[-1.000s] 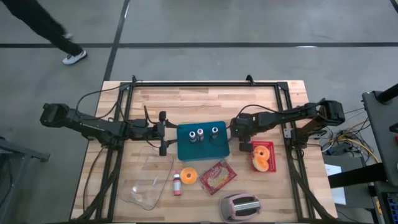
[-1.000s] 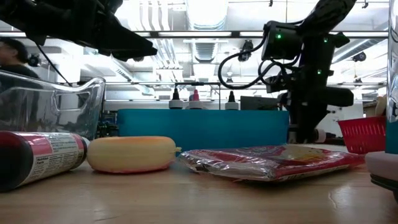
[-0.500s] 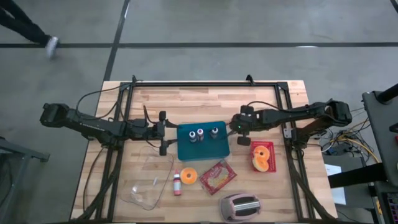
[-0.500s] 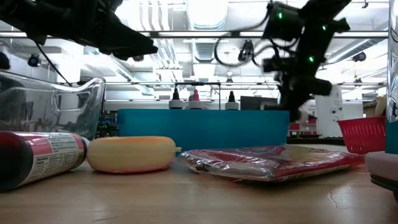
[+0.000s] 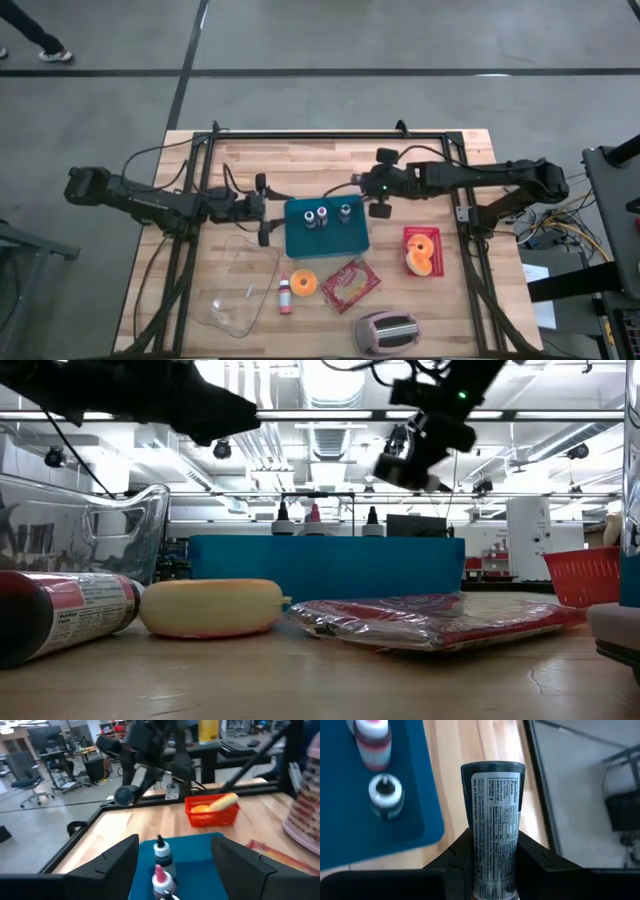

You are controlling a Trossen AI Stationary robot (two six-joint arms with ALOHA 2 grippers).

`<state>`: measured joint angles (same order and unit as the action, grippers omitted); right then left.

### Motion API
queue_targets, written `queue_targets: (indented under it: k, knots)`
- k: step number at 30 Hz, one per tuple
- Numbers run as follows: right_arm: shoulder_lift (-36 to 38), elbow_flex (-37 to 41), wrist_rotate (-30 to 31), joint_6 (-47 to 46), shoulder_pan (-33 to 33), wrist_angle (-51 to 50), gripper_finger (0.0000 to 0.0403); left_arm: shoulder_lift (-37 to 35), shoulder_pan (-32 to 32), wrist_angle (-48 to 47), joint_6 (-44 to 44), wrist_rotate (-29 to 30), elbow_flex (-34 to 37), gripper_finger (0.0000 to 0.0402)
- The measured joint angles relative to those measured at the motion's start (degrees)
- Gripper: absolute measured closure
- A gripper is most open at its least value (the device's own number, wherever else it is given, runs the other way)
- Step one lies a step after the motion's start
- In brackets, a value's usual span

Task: Pick & Place Food Item
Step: Put the black food coloring bottle into the blue bin

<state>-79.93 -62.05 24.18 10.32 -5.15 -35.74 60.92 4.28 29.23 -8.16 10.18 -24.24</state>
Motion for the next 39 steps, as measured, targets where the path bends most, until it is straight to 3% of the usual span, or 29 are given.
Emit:
queue_targets:
  k: [14,22,28,36,39]
  knots:
    - [-8.08,-12.62,-3.58,7.93,0.04,5.78,0.0317,6.39,-10.62,-3.12,-1.01,-5.46,-8.43,0.0149]
    - [-7.9,-12.39,-8.43,7.02,0.23,14.94,0.0317,8.99,-13.34,5.87,-0.18,-11.9,-8.28,0.0149]
    - [-7.55,-12.32,-14.0,6.96,0.52,21.94,0.0317,9.08,-13.49,12.55,-1.15,-12.74,-7.23,0.0149]
    - [-7.53,-11.54,-16.52,7.92,0.48,27.17,0.0317,9.05,-14.83,28.45,0.44,-12.78,-0.88,0.0149]
    - [-7.53,-10.91,-18.29,7.89,0.44,28.6,0.0317,9.06,-15.07,28.91,1.18,-12.79,-0.16,0.0149]
